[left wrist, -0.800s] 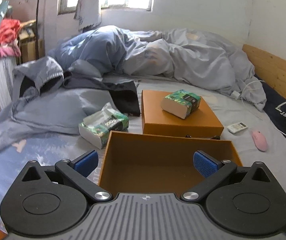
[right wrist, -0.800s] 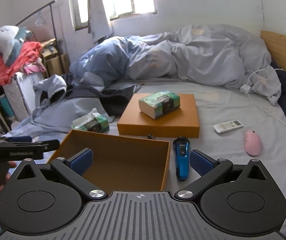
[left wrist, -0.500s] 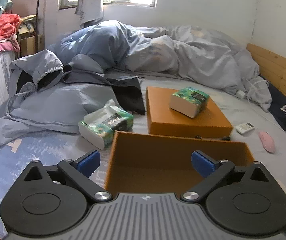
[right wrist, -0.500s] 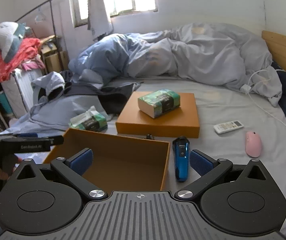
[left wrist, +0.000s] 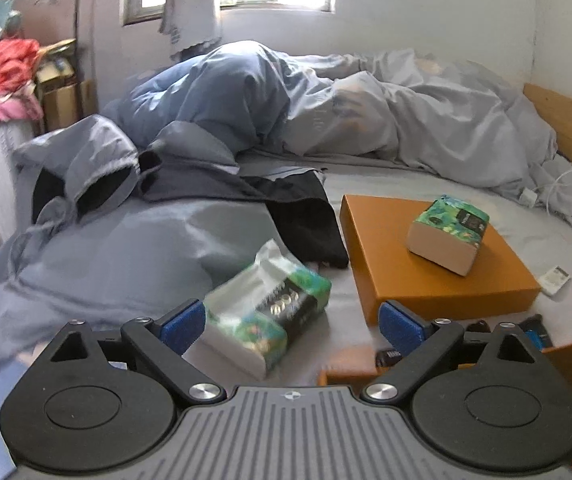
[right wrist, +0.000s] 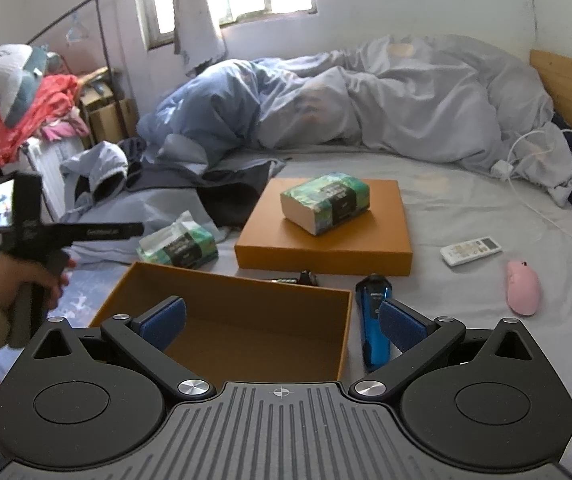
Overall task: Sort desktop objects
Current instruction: 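Move the left gripper toward the white-and-green Face tissue pack, then close the left gripper on the Face tissue pack and lift it, then carry the tissue pack with the left gripper over the open orange box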
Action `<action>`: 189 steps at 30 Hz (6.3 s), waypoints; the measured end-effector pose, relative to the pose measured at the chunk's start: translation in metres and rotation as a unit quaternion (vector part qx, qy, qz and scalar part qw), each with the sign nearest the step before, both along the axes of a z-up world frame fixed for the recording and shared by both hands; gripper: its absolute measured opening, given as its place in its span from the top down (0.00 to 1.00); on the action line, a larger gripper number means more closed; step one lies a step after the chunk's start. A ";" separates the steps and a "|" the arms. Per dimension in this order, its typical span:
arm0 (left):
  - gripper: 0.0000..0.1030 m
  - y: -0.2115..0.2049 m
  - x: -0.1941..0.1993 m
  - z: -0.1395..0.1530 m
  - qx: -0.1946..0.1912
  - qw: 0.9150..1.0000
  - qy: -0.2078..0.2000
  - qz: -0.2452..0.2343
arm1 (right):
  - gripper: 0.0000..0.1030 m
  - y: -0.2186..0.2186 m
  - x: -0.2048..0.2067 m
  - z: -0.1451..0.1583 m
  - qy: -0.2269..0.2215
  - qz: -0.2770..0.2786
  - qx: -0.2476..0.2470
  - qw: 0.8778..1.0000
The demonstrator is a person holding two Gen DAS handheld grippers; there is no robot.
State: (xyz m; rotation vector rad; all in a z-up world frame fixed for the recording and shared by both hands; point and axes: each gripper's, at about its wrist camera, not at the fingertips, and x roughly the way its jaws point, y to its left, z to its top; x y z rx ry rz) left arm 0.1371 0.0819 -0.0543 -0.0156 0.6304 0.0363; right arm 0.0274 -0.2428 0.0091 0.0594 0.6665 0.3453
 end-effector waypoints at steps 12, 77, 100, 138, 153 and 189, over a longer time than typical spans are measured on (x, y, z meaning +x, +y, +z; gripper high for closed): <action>0.04 0.016 0.064 -0.033 0.015 0.999 0.030 -0.039 | 0.00 0.003 0.018 -0.013 0.032 -0.011 0.006 0.999; 0.02 0.036 0.125 -0.126 0.090 0.975 0.101 -0.175 | 0.00 0.024 0.038 -0.057 0.125 -0.008 0.006 0.992; 0.08 0.053 0.099 -0.065 0.027 0.990 0.062 -0.120 | 0.00 0.008 0.028 -0.048 0.105 -0.013 0.019 0.994; 0.09 0.010 -0.035 0.042 0.005 0.993 -0.019 -0.119 | 0.00 -0.009 -0.030 -0.003 0.053 0.003 0.043 0.998; 0.09 -0.043 -0.075 0.015 -0.014 0.993 0.009 -0.114 | 0.00 -0.011 -0.049 0.002 0.047 0.006 0.034 0.998; 0.09 -0.082 -0.032 -0.061 0.051 0.975 0.202 -0.084 | 0.00 -0.019 -0.058 -0.002 0.053 -0.004 0.026 0.998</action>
